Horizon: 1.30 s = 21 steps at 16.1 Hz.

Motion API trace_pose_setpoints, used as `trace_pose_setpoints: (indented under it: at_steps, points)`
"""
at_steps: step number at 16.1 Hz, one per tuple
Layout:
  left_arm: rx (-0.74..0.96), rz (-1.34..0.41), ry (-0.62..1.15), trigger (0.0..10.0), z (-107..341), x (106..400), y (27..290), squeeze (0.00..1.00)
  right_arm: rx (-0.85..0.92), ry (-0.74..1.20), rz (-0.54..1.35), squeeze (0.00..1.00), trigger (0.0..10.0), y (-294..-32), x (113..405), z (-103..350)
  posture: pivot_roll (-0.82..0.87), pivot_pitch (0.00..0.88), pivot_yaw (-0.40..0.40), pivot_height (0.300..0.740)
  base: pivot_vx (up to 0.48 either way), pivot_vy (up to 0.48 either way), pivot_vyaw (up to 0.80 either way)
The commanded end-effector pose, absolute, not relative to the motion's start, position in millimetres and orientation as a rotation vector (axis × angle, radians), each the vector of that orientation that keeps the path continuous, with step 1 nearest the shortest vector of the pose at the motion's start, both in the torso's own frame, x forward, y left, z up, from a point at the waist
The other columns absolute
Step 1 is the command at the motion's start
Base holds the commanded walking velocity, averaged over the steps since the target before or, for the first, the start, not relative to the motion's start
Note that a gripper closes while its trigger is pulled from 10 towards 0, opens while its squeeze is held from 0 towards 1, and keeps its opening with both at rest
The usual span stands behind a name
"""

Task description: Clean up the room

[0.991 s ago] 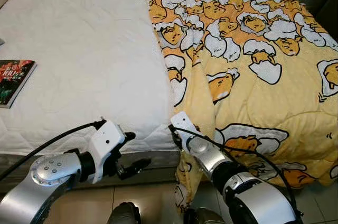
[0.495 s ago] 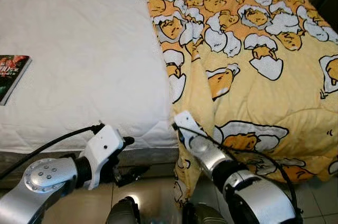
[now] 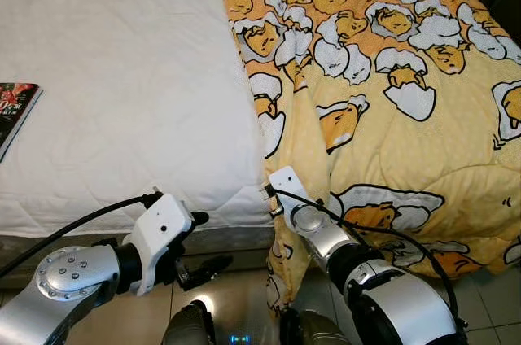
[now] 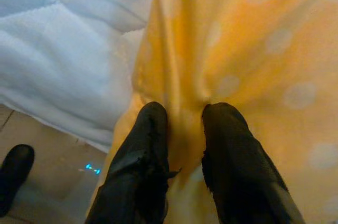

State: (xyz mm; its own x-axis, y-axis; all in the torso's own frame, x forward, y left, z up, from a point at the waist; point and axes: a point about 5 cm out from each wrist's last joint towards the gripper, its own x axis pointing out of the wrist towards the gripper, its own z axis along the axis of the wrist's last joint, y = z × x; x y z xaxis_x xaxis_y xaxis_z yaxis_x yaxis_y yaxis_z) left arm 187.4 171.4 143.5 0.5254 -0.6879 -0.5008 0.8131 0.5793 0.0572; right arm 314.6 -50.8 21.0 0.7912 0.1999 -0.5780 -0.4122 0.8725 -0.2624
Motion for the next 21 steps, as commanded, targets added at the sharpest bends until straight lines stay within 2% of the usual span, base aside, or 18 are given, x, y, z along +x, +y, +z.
trace_pose_setpoints:
  at_steps: [1, 9, 11, 16, 19, 21]
  points:
    - [0.303, -0.914, 0.468, 10.0, 144.8, 183.9, 172.6, 0.0, -0.364, 0.592, 0.335, 0.0, 0.0, -52.2, 313.9, 19.4, 0.16, 0.243, -0.057, 0.74, 0.0, 0.0, 0.0]
    - [0.304, -0.901, 0.49, 10.0, 144.4, 178.2, 176.6, 0.0, -0.277, 0.628, 0.289, 0.0, 0.0, -61.4, 316.4, 19.1, 0.17, 0.26, -0.056, 0.74, 0.0, 0.0, 0.0]
    - [0.307, -0.898, 0.492, 10.0, 143.1, 180.2, 177.6, 0.0, -0.156, 0.627, 0.27, 0.0, 0.0, -62.6, 320.5, 23.4, 0.16, 0.244, -0.056, 0.74, 0.0, 0.0, 0.0]
    - [0.304, -0.886, 0.47, 10.0, 142.2, 186.5, 175.6, 0.0, -0.063, 0.609, 0.282, 0.0, 0.0, -67.8, 326.0, 28.8, 0.14, 0.21, -0.053, 0.74, 0.0, 0.0, 0.0]
    - [0.304, -0.885, 0.459, 10.0, 141.7, 190.2, 174.9, 0.0, 0.118, 0.606, 0.379, 0.0, 0.0, -68.8, 327.3, 32.2, 0.12, 0.192, -0.047, 0.74, 0.0, 0.0, 0.0]
    - [0.306, -0.883, 0.455, 10.0, 141.1, 192.1, 175.6, 0.0, 0.222, 0.635, 0.525, 0.0, 0.0, -60.1, 320.2, 29.8, 0.12, 0.183, -0.048, 0.74, 0.0, 0.0, 0.0]
